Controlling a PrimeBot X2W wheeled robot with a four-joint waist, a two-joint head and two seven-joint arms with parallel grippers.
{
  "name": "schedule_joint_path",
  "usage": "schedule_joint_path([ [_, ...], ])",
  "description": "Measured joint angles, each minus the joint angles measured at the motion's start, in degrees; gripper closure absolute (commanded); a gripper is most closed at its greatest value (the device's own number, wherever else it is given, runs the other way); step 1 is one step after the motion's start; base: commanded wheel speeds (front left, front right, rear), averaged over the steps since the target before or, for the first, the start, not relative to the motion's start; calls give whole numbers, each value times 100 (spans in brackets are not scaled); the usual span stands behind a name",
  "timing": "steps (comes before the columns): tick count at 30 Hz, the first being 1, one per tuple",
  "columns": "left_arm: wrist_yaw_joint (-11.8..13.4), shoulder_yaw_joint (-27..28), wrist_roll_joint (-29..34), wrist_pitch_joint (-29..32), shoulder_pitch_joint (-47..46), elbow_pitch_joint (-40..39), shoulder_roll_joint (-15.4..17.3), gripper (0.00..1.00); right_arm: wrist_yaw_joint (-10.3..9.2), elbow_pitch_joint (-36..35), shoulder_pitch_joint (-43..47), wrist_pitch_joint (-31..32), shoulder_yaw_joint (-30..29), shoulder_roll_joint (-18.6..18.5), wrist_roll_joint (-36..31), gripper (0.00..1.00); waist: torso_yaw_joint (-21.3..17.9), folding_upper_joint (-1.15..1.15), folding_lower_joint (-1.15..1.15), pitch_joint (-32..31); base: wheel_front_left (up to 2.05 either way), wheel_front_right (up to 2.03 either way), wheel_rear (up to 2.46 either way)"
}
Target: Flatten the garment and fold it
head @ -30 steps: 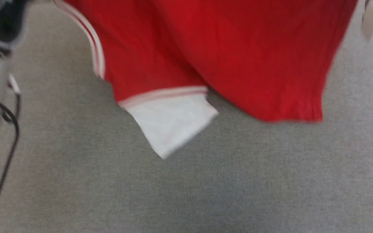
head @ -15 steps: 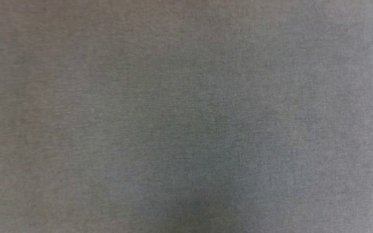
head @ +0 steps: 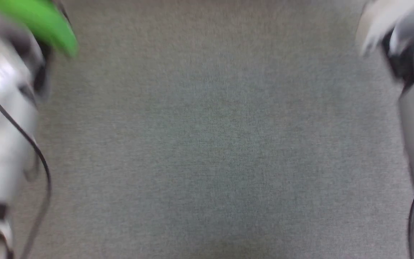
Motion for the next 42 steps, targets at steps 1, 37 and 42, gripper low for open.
schedule_joint_path([
  [1, 1, -60, -27, 63, 292, -9, -5, 100, 0, -8, 229, 0, 1, -1, 126, 100, 17, 0, 0, -92, 0, 0, 0],
  [37, 1661, -916, 165, -308, 5853, -3061, 189, 100, -1, -2833, 6456, -320, -1129, 682, 1015, 100, 620, 0, -1, -2402, 0, 0, 0],
  [42, 1710, -818, 548, -503, 5185, -2987, -21, 100, -1, -2720, 6075, -621, -886, 648, 983, 100, 614, 0, -1, -2321, 0, 0, 0],
])
